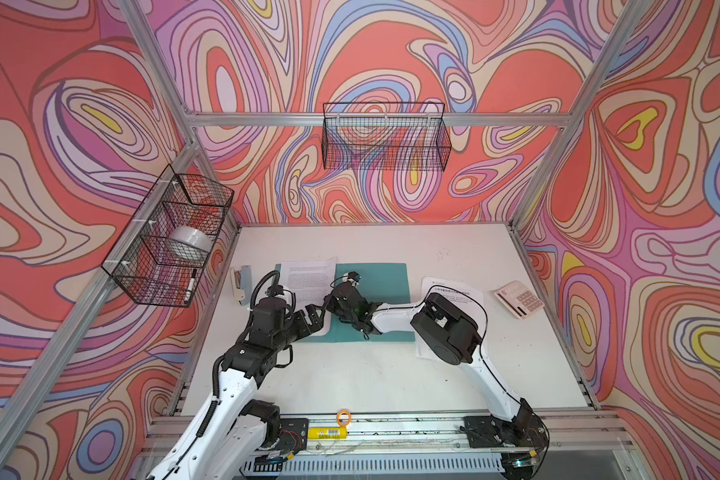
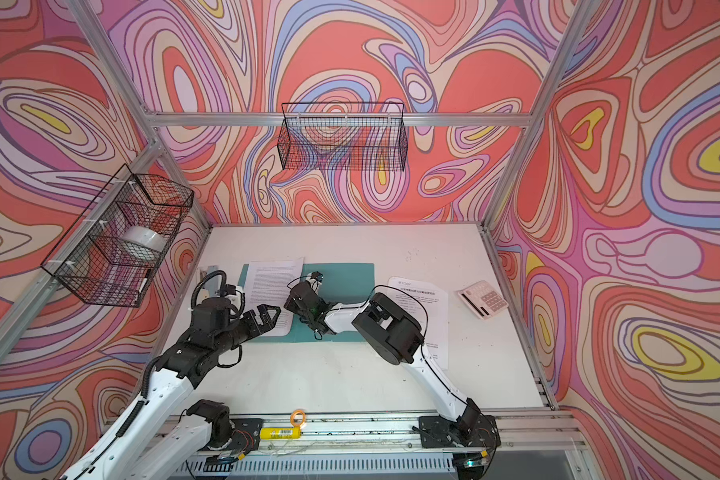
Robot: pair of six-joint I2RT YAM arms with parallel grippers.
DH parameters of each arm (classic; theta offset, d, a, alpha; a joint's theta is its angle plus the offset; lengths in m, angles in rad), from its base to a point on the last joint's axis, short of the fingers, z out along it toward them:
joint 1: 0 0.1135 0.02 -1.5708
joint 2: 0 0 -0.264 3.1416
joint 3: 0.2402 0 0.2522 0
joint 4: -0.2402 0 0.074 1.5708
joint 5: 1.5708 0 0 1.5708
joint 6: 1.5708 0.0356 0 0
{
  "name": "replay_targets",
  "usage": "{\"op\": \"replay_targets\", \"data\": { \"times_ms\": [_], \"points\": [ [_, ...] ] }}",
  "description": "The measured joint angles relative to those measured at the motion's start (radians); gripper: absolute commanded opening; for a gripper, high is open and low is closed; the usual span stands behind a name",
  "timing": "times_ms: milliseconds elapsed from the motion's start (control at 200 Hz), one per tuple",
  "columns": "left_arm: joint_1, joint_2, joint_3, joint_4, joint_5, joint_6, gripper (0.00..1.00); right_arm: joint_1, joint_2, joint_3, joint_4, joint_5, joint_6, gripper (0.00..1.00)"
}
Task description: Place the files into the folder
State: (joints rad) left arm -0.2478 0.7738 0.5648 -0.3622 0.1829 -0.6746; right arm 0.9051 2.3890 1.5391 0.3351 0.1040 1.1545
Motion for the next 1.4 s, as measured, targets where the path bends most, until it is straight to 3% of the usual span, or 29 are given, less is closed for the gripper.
{"op": "replay_targets", "data": {
  "times_ms": [75, 140, 316, 536, 701, 1397],
  "points": [
    [0.0, 0.0, 0.0, 0.0, 0.0, 0.0, 0.97, 0.005, 0.0, -0.001, 0.0, 0.006, -0.001, 0.0],
    [0.0, 0.0, 0.0, 0.0, 0.0, 0.0, 0.97, 0.006, -0.003, -0.005, 0.0, 0.013, -0.007, 0.14],
    [0.0, 0.0, 0.0, 0.0, 0.0, 0.0, 0.97, 0.008, -0.074, -0.076, -0.011, 0.039, -0.037, 0.32],
    [0.0, 0.008, 0.0, 0.0, 0.001, 0.0, 0.97, 0.008, -0.139, -0.142, -0.012, 0.049, -0.058, 0.3],
    [0.0, 0.007, 0.0, 0.0, 0.001, 0.0, 0.96, 0.008, -0.145, -0.174, -0.003, 0.044, -0.061, 0.2],
    [0.0, 0.0, 0.0, 0.0, 0.001, 0.0, 0.96, 0.008, -0.145, -0.198, 0.039, 0.008, -0.016, 0.08]
  ]
}}
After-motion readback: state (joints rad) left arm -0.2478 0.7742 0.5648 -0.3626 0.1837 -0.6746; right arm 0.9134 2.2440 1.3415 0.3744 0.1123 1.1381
